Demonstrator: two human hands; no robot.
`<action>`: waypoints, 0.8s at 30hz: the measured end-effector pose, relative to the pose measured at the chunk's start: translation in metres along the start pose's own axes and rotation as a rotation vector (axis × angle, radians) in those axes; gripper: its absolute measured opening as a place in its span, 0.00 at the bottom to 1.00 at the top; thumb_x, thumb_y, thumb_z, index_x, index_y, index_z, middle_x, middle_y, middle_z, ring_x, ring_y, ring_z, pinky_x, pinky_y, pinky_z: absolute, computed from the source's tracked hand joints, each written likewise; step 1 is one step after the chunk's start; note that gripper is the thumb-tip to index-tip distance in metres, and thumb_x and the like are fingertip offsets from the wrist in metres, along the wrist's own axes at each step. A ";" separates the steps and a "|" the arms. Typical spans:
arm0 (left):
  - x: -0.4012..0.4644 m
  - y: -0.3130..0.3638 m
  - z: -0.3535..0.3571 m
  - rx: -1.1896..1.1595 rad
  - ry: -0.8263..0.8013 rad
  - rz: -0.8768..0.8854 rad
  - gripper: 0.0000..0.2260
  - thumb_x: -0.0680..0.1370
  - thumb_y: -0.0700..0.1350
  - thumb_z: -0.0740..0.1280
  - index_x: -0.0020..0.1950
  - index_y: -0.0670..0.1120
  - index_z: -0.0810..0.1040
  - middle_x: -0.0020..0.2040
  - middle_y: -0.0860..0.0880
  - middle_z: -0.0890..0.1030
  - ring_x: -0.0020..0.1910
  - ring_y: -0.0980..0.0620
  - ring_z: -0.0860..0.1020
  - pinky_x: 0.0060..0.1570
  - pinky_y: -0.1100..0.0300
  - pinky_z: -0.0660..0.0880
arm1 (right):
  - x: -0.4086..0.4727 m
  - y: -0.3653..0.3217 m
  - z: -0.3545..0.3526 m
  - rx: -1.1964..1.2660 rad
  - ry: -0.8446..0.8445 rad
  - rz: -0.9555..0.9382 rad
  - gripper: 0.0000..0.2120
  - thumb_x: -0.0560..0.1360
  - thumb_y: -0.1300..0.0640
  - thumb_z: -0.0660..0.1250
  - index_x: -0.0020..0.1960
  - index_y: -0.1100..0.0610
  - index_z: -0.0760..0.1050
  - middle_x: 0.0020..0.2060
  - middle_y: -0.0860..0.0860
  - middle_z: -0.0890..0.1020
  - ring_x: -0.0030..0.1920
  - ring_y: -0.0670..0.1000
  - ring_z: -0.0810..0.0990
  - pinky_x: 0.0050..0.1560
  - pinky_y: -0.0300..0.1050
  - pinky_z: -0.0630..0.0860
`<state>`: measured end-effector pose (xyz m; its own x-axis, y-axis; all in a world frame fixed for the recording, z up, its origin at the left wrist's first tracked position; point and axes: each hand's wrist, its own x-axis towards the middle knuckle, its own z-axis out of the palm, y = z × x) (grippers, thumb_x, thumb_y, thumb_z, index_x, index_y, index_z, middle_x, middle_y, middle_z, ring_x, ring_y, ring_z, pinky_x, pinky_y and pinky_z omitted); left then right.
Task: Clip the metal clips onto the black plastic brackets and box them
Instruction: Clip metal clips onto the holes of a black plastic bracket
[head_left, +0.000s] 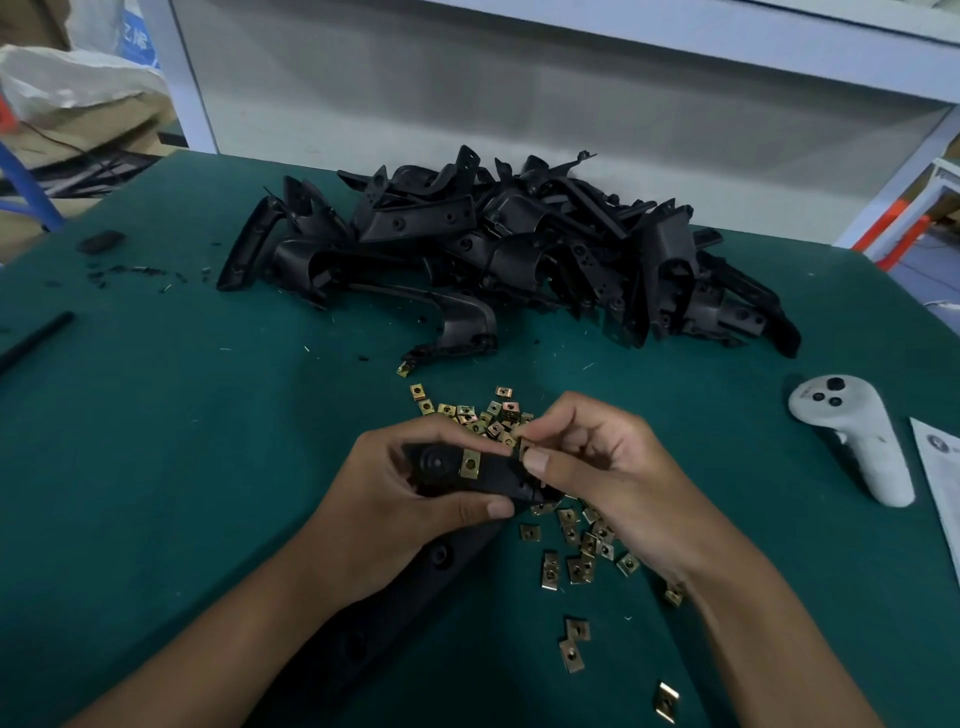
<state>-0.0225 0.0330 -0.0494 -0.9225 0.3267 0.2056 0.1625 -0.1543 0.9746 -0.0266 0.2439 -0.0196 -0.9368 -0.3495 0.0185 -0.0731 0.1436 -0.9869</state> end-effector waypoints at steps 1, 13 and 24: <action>0.000 0.000 0.001 -0.010 0.007 0.001 0.13 0.66 0.38 0.79 0.49 0.46 0.86 0.45 0.48 0.87 0.45 0.54 0.85 0.47 0.66 0.79 | 0.000 -0.001 0.001 0.006 0.009 -0.017 0.06 0.75 0.57 0.72 0.45 0.46 0.83 0.37 0.39 0.83 0.41 0.37 0.79 0.43 0.30 0.74; 0.000 -0.001 0.000 0.075 0.040 0.078 0.12 0.66 0.38 0.79 0.48 0.47 0.86 0.45 0.51 0.87 0.44 0.58 0.85 0.47 0.69 0.78 | 0.000 0.002 -0.005 -0.001 0.020 -0.009 0.06 0.75 0.54 0.72 0.50 0.52 0.85 0.39 0.43 0.85 0.43 0.39 0.82 0.46 0.30 0.75; 0.003 -0.005 -0.001 -0.028 0.104 0.111 0.11 0.70 0.43 0.80 0.50 0.52 0.86 0.48 0.49 0.87 0.48 0.54 0.85 0.49 0.65 0.79 | -0.002 0.002 -0.001 -0.012 -0.043 -0.069 0.14 0.72 0.56 0.79 0.55 0.47 0.84 0.48 0.47 0.86 0.49 0.45 0.84 0.49 0.36 0.79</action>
<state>-0.0265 0.0343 -0.0537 -0.9308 0.2081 0.3006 0.2575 -0.2105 0.9431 -0.0253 0.2458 -0.0218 -0.9136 -0.3987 0.0797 -0.1416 0.1283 -0.9816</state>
